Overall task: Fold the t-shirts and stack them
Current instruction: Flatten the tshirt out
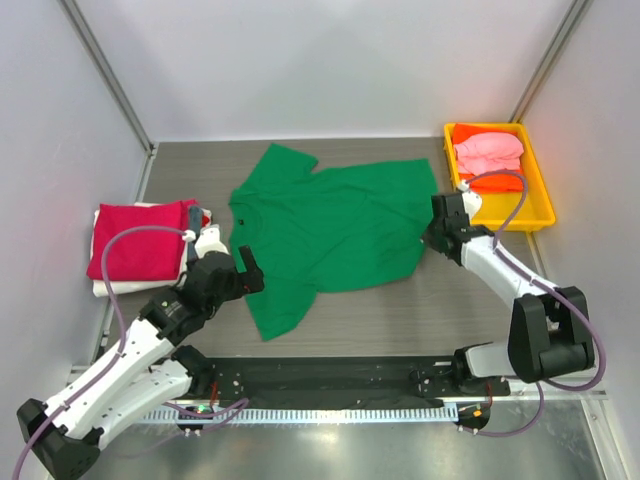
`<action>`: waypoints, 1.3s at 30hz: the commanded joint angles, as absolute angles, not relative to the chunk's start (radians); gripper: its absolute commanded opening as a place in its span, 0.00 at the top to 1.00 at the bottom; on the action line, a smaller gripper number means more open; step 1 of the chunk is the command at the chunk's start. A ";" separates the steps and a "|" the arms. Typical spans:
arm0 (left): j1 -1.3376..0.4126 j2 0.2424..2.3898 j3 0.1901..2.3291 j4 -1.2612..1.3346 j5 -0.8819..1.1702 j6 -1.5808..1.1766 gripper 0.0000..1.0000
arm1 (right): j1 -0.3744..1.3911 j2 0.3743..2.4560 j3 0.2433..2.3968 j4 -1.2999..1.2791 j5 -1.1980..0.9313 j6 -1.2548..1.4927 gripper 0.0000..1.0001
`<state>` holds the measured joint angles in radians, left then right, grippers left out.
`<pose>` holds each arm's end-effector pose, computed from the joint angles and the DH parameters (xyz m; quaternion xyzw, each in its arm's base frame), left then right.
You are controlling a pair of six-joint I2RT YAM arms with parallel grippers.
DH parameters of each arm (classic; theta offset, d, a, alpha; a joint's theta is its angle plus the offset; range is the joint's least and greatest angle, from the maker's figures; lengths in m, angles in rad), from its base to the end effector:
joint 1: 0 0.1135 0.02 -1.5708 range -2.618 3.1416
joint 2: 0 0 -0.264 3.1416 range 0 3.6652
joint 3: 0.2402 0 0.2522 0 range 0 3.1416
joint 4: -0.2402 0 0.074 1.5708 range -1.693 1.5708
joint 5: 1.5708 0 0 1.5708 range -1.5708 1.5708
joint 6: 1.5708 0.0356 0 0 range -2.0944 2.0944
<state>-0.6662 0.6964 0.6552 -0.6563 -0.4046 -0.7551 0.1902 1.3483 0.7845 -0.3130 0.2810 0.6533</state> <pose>0.1238 -0.0795 0.2642 -0.1243 0.8830 -0.1322 0.4328 0.2671 0.0414 0.2076 0.2600 0.8953 0.0177 0.3611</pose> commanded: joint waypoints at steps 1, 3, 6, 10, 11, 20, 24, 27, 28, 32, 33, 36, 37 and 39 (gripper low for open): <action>-0.663 0.704 0.703 -0.649 -0.429 -0.750 0.00 | 0.212 1.420 0.960 -0.334 0.334 0.637 0.98; -0.663 0.715 0.706 -0.644 -0.428 -0.752 0.00 | 0.218 1.495 1.030 -0.345 0.310 0.626 0.87; -0.663 0.729 0.707 -0.646 -0.414 -0.756 0.00 | 0.235 1.641 1.190 -0.370 0.272 0.617 0.23; -0.663 0.730 0.706 -0.652 -0.410 -0.758 0.00 | 0.247 1.727 1.325 -0.403 0.279 0.597 0.21; -0.663 0.729 0.706 -0.656 -0.408 -0.756 0.00 | 0.245 1.712 1.321 -0.406 0.282 0.589 0.21; -0.663 0.736 0.701 -0.646 -0.411 -0.753 0.00 | 0.196 1.456 0.962 -0.284 0.269 0.574 0.35; -0.663 0.750 0.698 -0.632 -0.411 -0.753 0.00 | 0.161 1.417 0.845 -0.166 0.190 0.600 0.37; -0.663 0.758 0.693 -0.629 -0.407 -0.761 0.00 | 0.134 1.462 0.828 -0.106 0.135 0.637 0.33; -0.663 0.756 0.692 -0.630 -0.405 -0.765 0.00 | 0.127 1.476 0.825 -0.066 0.120 0.647 0.24; -0.663 0.738 0.687 -0.638 -0.399 -0.776 0.00 | 0.110 1.564 0.810 0.073 0.035 0.709 0.21; -0.663 0.732 0.684 -0.641 -0.400 -0.778 0.00 | 0.110 1.578 0.808 0.098 0.017 0.736 0.22; -0.663 0.707 0.681 -0.655 -0.408 -0.778 0.00 | 0.110 1.629 0.808 0.162 0.012 0.776 0.30; -0.663 0.697 0.683 -0.661 -0.413 -0.778 0.00 | 0.110 1.638 0.811 0.184 0.012 0.782 0.33; -0.663 0.689 0.687 -0.678 -0.425 -0.776 0.00 | 0.110 1.655 0.813 0.201 0.012 0.795 0.42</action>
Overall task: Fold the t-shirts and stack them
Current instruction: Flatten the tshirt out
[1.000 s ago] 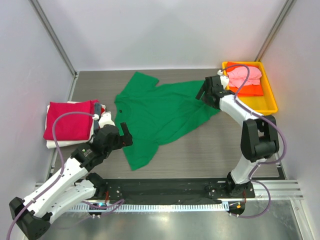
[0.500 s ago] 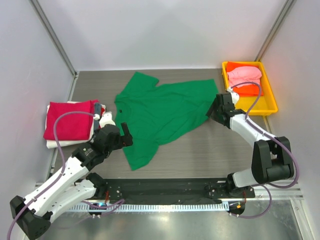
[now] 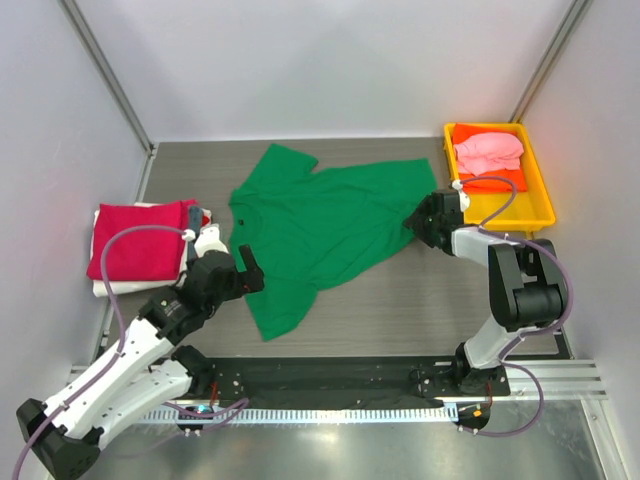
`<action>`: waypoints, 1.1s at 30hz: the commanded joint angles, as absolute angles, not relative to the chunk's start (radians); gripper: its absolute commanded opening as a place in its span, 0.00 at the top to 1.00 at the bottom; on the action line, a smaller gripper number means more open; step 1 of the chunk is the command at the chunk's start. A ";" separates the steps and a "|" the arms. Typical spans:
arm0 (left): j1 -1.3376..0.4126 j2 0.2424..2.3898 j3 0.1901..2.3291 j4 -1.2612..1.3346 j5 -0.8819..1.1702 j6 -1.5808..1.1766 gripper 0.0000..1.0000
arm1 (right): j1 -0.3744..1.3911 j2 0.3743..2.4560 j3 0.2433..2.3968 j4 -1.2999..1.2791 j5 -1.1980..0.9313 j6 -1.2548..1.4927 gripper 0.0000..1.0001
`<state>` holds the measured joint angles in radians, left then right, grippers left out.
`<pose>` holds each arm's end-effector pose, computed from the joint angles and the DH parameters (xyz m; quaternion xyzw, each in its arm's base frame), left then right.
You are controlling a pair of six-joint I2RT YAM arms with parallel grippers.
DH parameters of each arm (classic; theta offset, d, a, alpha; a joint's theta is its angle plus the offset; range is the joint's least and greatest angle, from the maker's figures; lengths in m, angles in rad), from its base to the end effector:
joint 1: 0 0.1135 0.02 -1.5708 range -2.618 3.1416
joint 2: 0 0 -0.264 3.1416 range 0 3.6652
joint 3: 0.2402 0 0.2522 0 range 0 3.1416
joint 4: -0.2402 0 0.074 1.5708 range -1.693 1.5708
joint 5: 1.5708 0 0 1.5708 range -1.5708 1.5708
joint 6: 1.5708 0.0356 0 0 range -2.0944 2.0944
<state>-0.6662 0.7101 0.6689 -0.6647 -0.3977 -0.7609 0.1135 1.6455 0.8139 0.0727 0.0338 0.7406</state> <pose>0.1251 -0.0808 0.2662 -0.1248 0.8851 -0.1333 0.4280 0.3266 0.0360 0.1608 0.2897 0.8717 0.1494 0.3658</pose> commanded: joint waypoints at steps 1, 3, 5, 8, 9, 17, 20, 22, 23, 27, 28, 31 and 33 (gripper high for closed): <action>-0.663 0.684 0.689 -0.683 -0.428 -0.775 0.00 | 0.110 1.658 0.815 0.209 0.014 0.795 0.45; -0.663 0.681 0.693 -0.689 -0.430 -0.772 0.00 | 0.110 1.652 0.815 0.203 0.037 0.782 0.51; -0.663 0.684 0.695 -0.687 -0.428 -0.772 0.00 | 0.110 1.641 0.802 0.212 0.078 0.775 0.52; -0.663 0.696 0.699 -0.680 -0.423 -0.770 0.00 | 0.109 1.629 0.796 0.219 0.119 0.752 0.54; -0.663 0.703 0.701 -0.681 -0.422 -0.769 0.00 | 0.109 1.628 0.799 0.215 0.127 0.747 0.54; -0.663 0.726 0.700 -0.669 -0.410 -0.772 0.00 | 0.109 1.641 0.841 0.167 0.175 0.726 0.32; -0.663 0.721 0.696 -0.669 -0.411 -0.770 0.00 | 0.101 1.641 0.850 0.149 0.189 0.727 0.35; -0.663 0.715 0.695 -0.670 -0.411 -0.770 0.00 | 0.091 1.643 0.847 0.146 0.192 0.730 0.40; -0.663 0.712 0.693 -0.669 -0.413 -0.770 0.00 | 0.084 1.643 0.845 0.144 0.190 0.735 0.41; -0.663 0.706 0.690 -0.672 -0.416 -0.770 0.00 | 0.066 1.661 0.848 0.150 0.172 0.739 0.55; -0.663 0.707 0.690 -0.672 -0.416 -0.770 0.00 | 0.060 1.666 0.848 0.152 0.164 0.742 0.56; -0.663 0.709 0.690 -0.672 -0.416 -0.770 0.00 | 0.057 1.674 0.853 0.161 0.164 0.741 0.56; -0.663 0.710 0.689 -0.672 -0.417 -0.769 0.00 | 0.055 1.678 0.857 0.163 0.166 0.739 0.56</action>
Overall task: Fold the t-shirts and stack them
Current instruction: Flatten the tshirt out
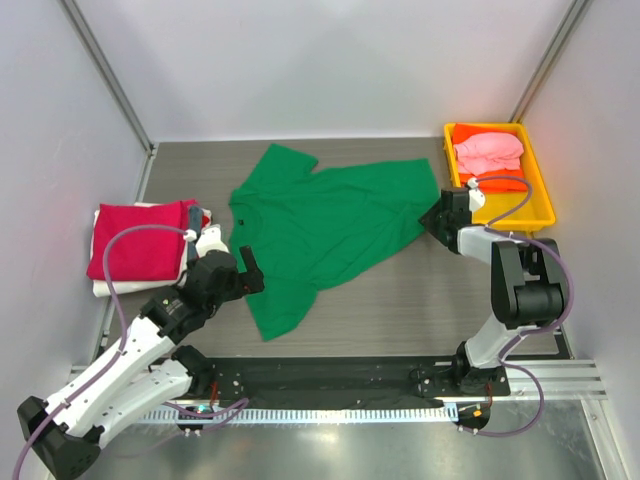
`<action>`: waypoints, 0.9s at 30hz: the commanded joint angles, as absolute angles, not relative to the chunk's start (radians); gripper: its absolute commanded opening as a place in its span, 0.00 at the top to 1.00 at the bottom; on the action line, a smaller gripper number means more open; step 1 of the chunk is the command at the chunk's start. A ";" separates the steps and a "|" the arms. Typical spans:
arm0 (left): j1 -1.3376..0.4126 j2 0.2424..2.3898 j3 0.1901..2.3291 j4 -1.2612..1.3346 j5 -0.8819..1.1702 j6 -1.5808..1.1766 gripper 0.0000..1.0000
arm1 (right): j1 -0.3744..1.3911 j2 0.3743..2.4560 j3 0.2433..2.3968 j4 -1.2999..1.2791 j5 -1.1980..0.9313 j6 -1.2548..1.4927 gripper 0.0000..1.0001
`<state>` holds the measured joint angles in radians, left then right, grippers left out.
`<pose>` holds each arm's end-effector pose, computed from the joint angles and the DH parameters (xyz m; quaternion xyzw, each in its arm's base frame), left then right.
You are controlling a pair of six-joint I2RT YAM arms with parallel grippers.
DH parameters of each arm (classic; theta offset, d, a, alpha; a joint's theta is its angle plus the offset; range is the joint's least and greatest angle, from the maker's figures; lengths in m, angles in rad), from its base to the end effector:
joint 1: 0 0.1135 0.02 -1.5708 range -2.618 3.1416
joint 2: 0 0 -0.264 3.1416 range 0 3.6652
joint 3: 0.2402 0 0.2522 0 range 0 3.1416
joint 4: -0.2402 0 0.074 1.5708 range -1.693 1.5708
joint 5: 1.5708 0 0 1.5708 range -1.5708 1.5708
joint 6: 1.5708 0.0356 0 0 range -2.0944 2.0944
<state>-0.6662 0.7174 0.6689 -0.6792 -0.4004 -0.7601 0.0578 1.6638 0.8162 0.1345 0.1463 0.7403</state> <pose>0.1252 -0.0808 0.2641 -0.1232 0.8894 -0.1251 0.4220 0.3340 0.0141 0.1610 0.3322 0.8445 0.0999 0.4080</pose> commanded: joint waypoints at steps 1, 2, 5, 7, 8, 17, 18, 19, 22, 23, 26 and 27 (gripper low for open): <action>-0.663 0.712 0.689 -0.673 -0.417 -0.769 0.00 | 0.052 1.681 0.861 0.163 0.166 0.738 0.55; -0.663 0.715 0.687 -0.673 -0.416 -0.769 0.00 | 0.051 1.684 0.862 0.164 0.161 0.736 0.56; -0.663 0.715 0.683 -0.673 -0.416 -0.773 0.00 | 0.046 1.692 0.868 0.167 0.146 0.733 0.71; -0.663 0.716 0.678 -0.673 -0.416 -0.782 0.00 | 0.044 1.693 0.874 0.172 0.141 0.732 0.76; -0.663 0.718 0.672 -0.676 -0.419 -0.790 0.00 | 0.044 1.695 0.873 0.173 0.141 0.732 0.81; -0.650 0.756 0.615 -0.695 -0.408 -0.943 0.05 | 0.017 1.628 0.844 0.141 0.150 0.710 0.99; -0.650 0.764 0.614 -0.690 -0.397 -0.945 0.05 | 0.012 1.612 0.829 0.118 0.146 0.704 0.99; -0.650 0.770 0.614 -0.689 -0.375 -0.946 0.06 | 0.012 1.571 0.818 0.103 0.141 0.701 0.99; -0.650 0.802 0.623 -0.732 -0.328 -0.953 0.07 | -0.029 1.459 0.755 0.066 0.144 0.687 0.99; -0.650 0.820 0.636 -0.750 -0.319 -0.954 0.09 | -0.031 1.433 0.736 0.061 0.146 0.678 0.99; -0.652 0.848 0.641 -0.801 -0.240 -0.976 0.16 | -0.034 1.326 0.678 0.025 0.152 0.661 0.99; -0.653 0.856 0.634 -0.801 -0.204 -0.997 0.19 | -0.035 1.304 0.654 0.006 0.156 0.660 0.99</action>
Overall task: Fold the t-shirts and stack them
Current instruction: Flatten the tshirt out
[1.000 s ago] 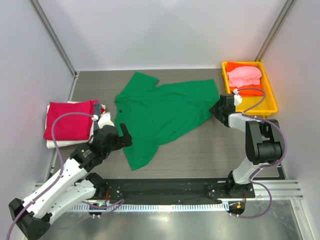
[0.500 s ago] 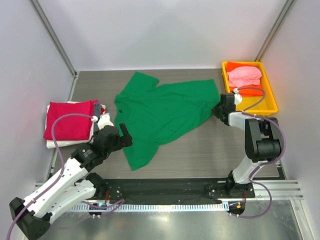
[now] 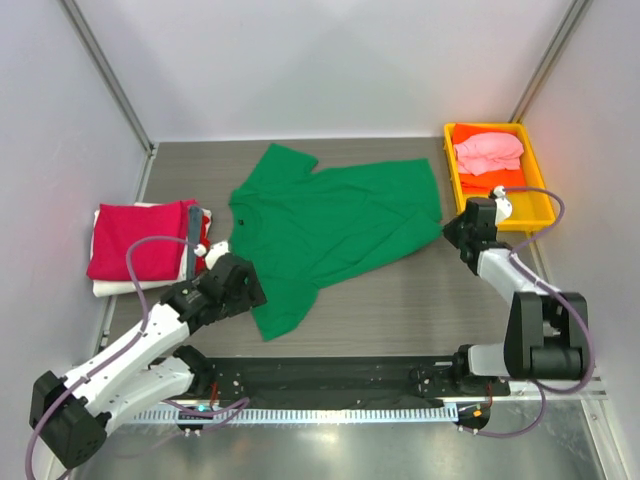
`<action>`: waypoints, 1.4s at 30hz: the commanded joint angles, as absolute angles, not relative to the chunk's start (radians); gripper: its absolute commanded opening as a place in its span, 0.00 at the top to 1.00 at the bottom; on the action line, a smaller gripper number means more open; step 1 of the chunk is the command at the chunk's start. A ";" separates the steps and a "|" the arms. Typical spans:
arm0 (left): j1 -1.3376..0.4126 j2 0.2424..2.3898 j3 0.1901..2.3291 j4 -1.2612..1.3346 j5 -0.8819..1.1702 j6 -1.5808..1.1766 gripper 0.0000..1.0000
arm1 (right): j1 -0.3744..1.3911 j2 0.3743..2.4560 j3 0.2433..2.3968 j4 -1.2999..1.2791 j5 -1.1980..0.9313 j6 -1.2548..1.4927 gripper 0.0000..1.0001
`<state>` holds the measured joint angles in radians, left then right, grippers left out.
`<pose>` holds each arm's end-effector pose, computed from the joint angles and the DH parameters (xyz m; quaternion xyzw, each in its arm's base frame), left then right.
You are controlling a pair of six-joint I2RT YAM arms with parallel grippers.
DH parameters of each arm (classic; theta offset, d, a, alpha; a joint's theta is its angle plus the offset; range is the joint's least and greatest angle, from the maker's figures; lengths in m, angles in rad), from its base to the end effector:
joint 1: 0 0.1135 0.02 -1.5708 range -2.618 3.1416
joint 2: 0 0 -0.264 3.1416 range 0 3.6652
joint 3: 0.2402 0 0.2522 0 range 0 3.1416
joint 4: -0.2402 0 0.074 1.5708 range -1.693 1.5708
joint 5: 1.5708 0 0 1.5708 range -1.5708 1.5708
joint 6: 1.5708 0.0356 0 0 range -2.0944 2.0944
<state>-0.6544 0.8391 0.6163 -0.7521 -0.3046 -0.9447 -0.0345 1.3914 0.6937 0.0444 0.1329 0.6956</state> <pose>0.1306 -0.0867 0.2250 -0.1807 0.9285 -0.1070 0.3062 0.2856 -0.0146 0.1954 0.3469 0.8252 0.0871 0.4373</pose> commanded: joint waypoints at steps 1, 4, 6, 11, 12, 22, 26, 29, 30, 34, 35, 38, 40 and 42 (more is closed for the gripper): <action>-0.658 0.862 0.612 -0.795 -0.172 -1.005 0.25 | -0.034 1.286 0.638 0.006 0.153 0.661 0.99; -0.678 0.891 0.574 -0.776 -0.127 -1.026 0.27 | -0.035 1.207 0.580 -0.031 0.138 0.663 0.99; -0.683 0.890 0.560 -0.755 -0.103 -1.026 0.29 | -0.035 1.146 0.536 -0.034 0.140 0.669 0.99; -0.715 0.856 0.534 -0.738 -0.072 -1.058 0.37 | -0.037 1.068 0.495 -0.057 0.167 0.649 0.99; -0.727 0.857 0.529 -0.739 -0.061 -1.065 0.39 | -0.040 1.065 0.497 -0.060 0.170 0.647 0.99; -0.805 0.917 0.456 -0.641 -0.038 -1.135 0.49 | -0.049 1.085 0.505 -0.067 0.158 0.650 0.99; -0.807 0.937 0.453 -0.615 -0.054 -1.137 0.51 | -0.051 1.077 0.506 -0.071 0.152 0.647 0.99; -0.807 0.971 0.457 -0.589 -0.063 -1.135 0.55 | -0.051 1.071 0.500 -0.069 0.149 0.649 0.99; -0.807 0.994 0.460 -0.581 -0.072 -1.134 0.58 | -0.052 1.063 0.497 -0.069 0.144 0.647 0.99; -0.807 1.025 0.460 -0.574 -0.087 -1.115 0.62 | -0.052 1.048 0.492 -0.069 0.133 0.650 0.99; -0.807 1.025 0.459 -0.574 -0.094 -1.114 0.63 | -0.054 1.046 0.491 -0.072 0.133 0.649 0.99; -0.807 1.017 0.449 -0.578 -0.109 -1.111 0.69 | -0.055 1.043 0.491 -0.072 0.127 0.650 0.99; -0.807 0.996 0.442 -0.581 -0.124 -1.114 0.71 | -0.055 1.040 0.491 -0.072 0.120 0.652 0.99; -0.807 0.973 0.436 -0.584 -0.135 -1.106 0.72 | -0.057 1.040 0.491 -0.071 0.118 0.653 0.99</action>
